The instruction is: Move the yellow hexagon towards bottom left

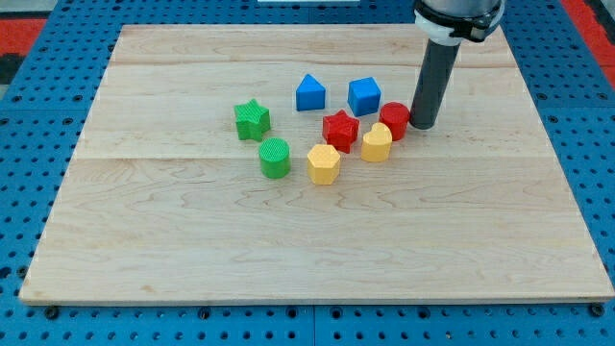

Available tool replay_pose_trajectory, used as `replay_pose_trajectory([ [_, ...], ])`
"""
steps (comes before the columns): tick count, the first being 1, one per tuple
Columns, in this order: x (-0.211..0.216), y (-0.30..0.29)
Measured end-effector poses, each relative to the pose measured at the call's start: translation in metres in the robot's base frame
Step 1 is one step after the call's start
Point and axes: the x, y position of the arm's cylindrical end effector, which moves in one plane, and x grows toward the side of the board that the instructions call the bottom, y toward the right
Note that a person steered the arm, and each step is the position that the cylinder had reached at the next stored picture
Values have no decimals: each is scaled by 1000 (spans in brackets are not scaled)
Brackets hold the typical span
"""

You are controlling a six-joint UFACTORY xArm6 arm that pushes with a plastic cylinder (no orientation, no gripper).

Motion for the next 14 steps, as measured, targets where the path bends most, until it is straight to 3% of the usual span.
replay_pose_trajectory([
  [3, 0, 0],
  [6, 80, 1],
  [10, 81, -5],
  [14, 68, -61],
])
